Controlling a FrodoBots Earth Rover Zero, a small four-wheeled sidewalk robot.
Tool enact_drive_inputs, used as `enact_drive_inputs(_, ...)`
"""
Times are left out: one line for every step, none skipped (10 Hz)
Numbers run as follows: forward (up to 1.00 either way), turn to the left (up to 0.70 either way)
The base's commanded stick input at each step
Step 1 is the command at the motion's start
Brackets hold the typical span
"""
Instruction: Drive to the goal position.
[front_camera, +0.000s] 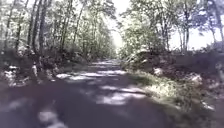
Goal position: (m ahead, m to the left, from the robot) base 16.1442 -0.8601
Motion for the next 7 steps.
enact_drive_inputs(0.45, 0.00)
enact_drive_inputs(0.45, 0.00)
enact_drive_inputs(0.45, 0.00)
enact_drive_inputs(0.45, 0.00)
enact_drive_inputs(0.45, 0.00)
enact_drive_inputs(0.45, 0.00)
enact_drive_inputs(0.45, 0.00)
